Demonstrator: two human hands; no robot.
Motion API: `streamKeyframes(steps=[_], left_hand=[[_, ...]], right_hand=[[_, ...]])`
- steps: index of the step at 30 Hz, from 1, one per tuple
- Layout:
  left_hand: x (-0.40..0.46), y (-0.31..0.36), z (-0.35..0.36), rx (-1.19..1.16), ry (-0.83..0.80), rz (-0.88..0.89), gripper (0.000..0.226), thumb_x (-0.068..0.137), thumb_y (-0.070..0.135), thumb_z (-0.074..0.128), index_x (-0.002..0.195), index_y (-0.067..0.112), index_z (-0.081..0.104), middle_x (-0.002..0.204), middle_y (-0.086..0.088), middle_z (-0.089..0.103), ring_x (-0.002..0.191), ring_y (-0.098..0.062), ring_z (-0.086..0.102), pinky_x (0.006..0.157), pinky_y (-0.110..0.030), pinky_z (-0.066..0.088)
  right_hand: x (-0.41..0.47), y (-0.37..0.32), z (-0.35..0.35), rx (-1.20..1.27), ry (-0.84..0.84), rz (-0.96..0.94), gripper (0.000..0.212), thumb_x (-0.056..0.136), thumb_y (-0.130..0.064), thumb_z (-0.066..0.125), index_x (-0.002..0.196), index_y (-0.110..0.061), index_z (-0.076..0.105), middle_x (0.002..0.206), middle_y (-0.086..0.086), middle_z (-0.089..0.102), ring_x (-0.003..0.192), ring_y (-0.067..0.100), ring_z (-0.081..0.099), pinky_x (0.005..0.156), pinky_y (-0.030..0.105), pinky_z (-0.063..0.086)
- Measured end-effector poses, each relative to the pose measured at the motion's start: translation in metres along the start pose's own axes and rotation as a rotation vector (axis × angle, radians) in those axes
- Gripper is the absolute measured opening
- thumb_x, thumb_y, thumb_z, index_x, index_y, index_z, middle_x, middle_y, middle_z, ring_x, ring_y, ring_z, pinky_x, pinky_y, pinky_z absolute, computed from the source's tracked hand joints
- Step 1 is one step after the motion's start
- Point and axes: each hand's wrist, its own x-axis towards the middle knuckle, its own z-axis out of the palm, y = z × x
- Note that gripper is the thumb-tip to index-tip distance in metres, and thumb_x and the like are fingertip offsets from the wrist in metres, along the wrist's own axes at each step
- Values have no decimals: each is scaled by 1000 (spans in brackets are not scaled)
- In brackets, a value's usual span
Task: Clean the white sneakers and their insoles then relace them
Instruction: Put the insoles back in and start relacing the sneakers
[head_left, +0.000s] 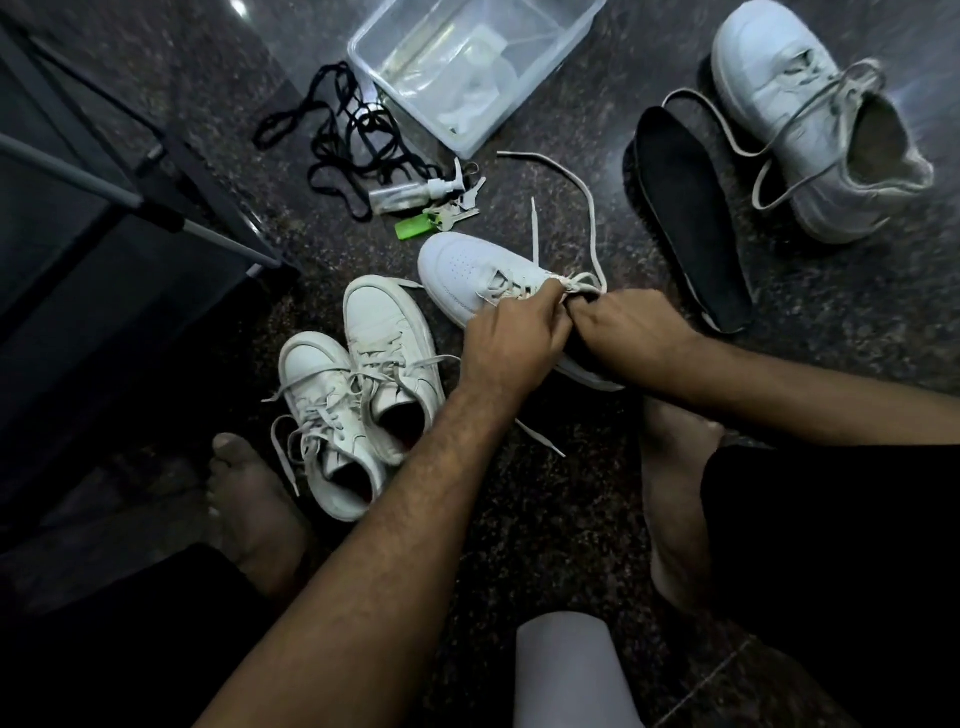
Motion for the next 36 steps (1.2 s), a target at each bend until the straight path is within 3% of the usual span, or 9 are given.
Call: streamKeyframes(steps=[4, 12, 17, 20, 25, 28, 31, 33, 36], left_hand=[[-5, 0, 7, -60, 18, -54, 23, 100, 41, 43, 111, 23, 52, 91, -16, 69, 88, -41, 65, 62, -37, 34], [-4, -5, 2, -91, -33, -119, 23, 100, 48, 42, 108, 29, 53, 97, -7, 71, 94, -35, 64, 65, -35, 36], [-3, -5, 1, -71, 76, -125, 25, 95, 50, 51, 101, 27, 61, 87, -3, 71, 86, -33, 66, 61, -34, 39], [-3, 3, -3, -87, 165, -89, 20, 95, 43, 54, 99, 24, 60, 82, -2, 69, 80, -31, 65, 58, -34, 39], [-3, 18, 0, -153, 244, -56, 15, 90, 29, 55, 100, 18, 54, 90, 2, 60, 84, -24, 59, 62, -38, 44], [5, 30, 6, -144, 230, 91, 24, 87, 29, 57, 107, 17, 59, 108, -3, 57, 101, -22, 53, 76, -38, 44], [12, 41, 22, 14, 8, 266, 38, 91, 51, 52, 118, 26, 63, 138, -1, 53, 133, -24, 41, 105, -42, 28], [14, 49, 32, 119, -94, 264, 43, 94, 60, 43, 113, 26, 63, 129, -1, 62, 133, -25, 46, 111, -47, 19], [17, 61, 29, 225, -108, 139, 50, 101, 54, 33, 104, 20, 70, 103, -6, 72, 107, -30, 62, 106, -45, 29]], right_hand=[[-13, 10, -4, -264, -151, -216, 29, 100, -34, 39, 113, -24, 63, 106, -3, 69, 116, 20, 53, 85, 33, 37], [6, 1, -20, -280, -514, -189, 36, 95, -35, 40, 116, -24, 66, 124, -7, 64, 126, 18, 48, 82, 28, 31], [-1, 23, 6, -54, -158, -243, 80, 81, -52, 0, 87, -14, 71, 88, 8, 70, 100, 29, 58, 78, 35, 40], [-10, 42, 22, 410, -11, -167, 52, 98, -49, 29, 73, -19, 63, 66, 4, 56, 82, 26, 54, 68, 39, 42], [-25, 60, 23, 933, 221, 25, 33, 101, -37, 49, 84, -18, 71, 74, -3, 68, 70, 12, 64, 66, 34, 49], [-22, 76, 29, 782, 441, 206, 32, 100, -35, 50, 85, -14, 68, 78, 3, 63, 73, 22, 60, 66, 40, 48], [-17, 101, 39, 529, 472, 423, 26, 93, -33, 58, 107, -12, 64, 104, 14, 57, 100, 33, 55, 83, 43, 47], [-14, 111, 48, 399, 338, 556, 51, 87, -39, 66, 126, -10, 52, 124, 21, 47, 113, 43, 47, 93, 49, 45], [-13, 115, 56, 381, 184, 625, 84, 78, -49, 75, 140, -9, 35, 139, 26, 34, 120, 50, 43, 96, 55, 42]])
